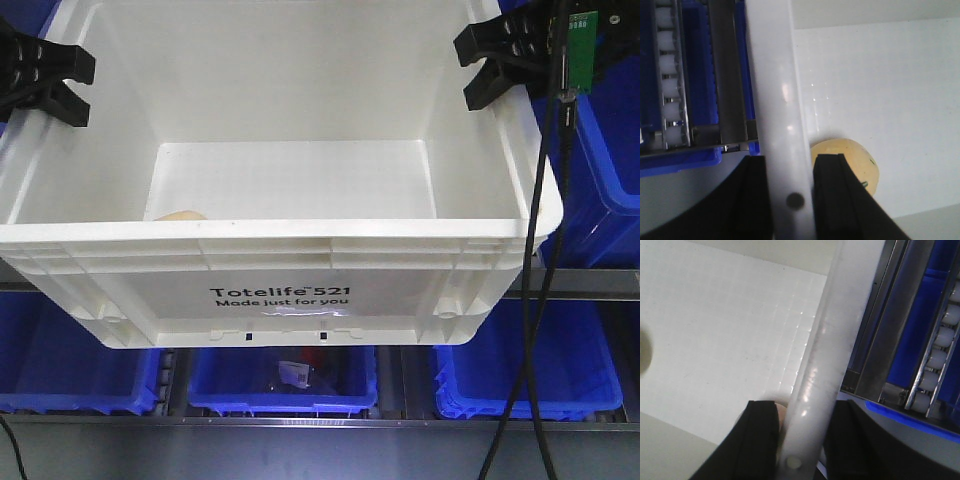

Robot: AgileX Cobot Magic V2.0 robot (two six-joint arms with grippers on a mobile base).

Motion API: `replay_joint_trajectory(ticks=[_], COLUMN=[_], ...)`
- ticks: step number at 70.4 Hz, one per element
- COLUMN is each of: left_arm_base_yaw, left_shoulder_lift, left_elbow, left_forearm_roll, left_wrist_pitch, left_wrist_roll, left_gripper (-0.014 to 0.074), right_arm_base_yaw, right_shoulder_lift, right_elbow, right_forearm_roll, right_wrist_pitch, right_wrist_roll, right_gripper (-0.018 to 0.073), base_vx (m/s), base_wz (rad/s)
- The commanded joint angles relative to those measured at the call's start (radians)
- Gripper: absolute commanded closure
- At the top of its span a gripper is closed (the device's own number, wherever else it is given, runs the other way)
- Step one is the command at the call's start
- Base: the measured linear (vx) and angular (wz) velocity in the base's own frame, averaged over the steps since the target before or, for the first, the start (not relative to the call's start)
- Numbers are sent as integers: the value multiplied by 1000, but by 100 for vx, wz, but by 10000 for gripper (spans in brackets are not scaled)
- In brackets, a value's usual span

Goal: Place moving items into box and shelve
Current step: 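Hold the crate steady above the roller shelf as the base aligns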

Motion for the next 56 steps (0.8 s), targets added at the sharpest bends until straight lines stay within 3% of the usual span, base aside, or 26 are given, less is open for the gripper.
replay_joint_trajectory(ticks=[1, 56], left_arm_base_yaw=[-6, -6], left_shoulder_lift=[-47, -47], left_elbow=[-44, -44], left_forearm_roll=[-60, -60], left_wrist_pitch=[-108, -108], left_wrist_roll=[6, 6], left_gripper=[613, 613], right_arm_base_yaw=[5, 5], right_shoulder_lift=[-60, -60], right_elbow=[-38, -38], right_forearm_roll=[85, 85], right_wrist_pitch=[-23, -23], right_wrist_roll=[-37, -37], right_gripper=[571, 571], base_vx=[17, 8], base_wz=[-8, -7])
